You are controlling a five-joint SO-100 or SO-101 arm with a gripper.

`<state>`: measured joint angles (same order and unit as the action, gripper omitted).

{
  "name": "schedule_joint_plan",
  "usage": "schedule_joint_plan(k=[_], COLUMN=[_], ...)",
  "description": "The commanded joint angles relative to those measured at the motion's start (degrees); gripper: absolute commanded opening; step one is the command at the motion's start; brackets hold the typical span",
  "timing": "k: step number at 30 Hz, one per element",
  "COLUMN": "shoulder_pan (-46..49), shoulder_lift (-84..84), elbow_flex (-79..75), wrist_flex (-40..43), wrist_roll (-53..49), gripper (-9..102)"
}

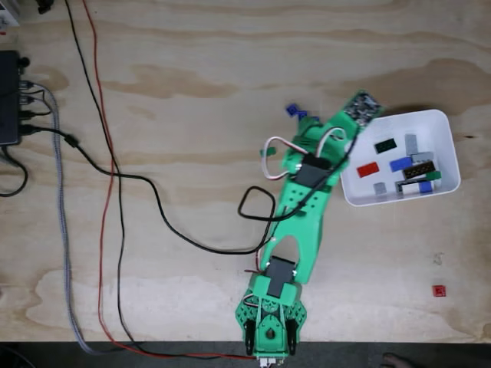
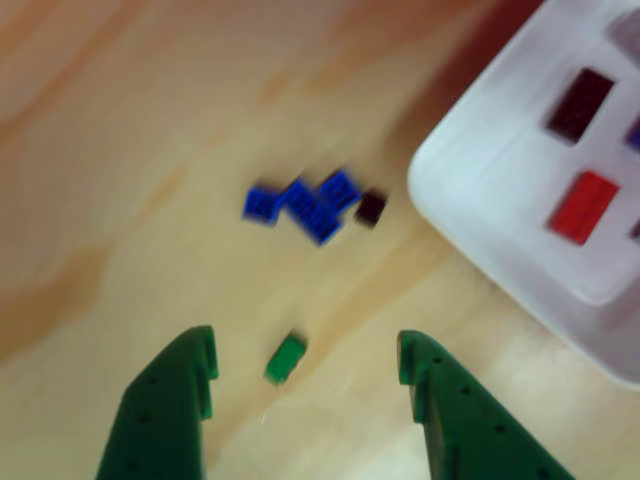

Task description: Put all lego bricks in the bin.

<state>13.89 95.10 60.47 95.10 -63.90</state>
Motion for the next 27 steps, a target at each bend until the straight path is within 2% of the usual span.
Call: schedule_joint_plan(k=[1,5,9,23,27], shoulder_pan=[-8.61,-5.1,-2.72,-3.96,-4.31], shoulder_lift=[2.9,-3.34,-13.54,-33.75,-35.42], elbow_flex=[1.58,16.08,20.57,11.87,13.18], wrist_flex=[2.99,-9.67,-20.3,-33.13,-40.43], wrist_roll=[-7.21,-14.41,-18.54,-23.64,-25.31], gripper=[19,22,23,23,22])
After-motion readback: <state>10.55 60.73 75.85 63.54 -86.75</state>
